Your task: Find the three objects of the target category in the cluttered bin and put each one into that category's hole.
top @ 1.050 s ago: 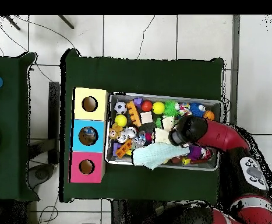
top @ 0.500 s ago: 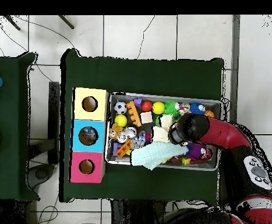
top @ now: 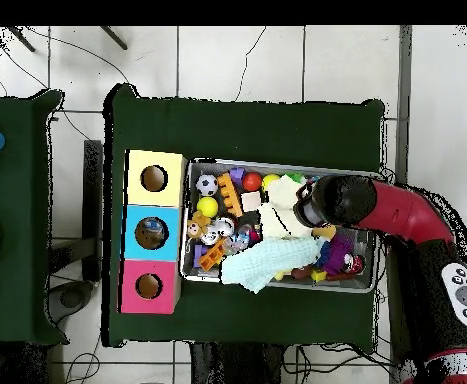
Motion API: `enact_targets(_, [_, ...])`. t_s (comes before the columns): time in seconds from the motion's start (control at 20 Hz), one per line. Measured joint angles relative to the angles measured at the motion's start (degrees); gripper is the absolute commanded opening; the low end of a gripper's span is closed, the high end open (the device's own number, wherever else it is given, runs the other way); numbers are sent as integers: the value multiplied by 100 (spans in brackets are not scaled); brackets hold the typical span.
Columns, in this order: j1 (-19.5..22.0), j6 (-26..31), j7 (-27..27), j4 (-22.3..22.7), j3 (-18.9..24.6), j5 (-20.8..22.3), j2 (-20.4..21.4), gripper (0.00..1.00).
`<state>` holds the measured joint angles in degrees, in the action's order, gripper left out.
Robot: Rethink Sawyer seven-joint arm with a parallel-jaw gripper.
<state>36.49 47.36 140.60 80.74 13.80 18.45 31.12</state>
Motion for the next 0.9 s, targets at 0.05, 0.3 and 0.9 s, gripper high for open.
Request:
enact_targets(0.05, [9, 0, 0, -35, 28, 2, 27, 0])
enact_targets(0.3, [33, 1, 0, -281, 197, 7, 234, 0])
enact_targets(0.9, [-75, 2, 0, -444, 465, -42, 568, 0])
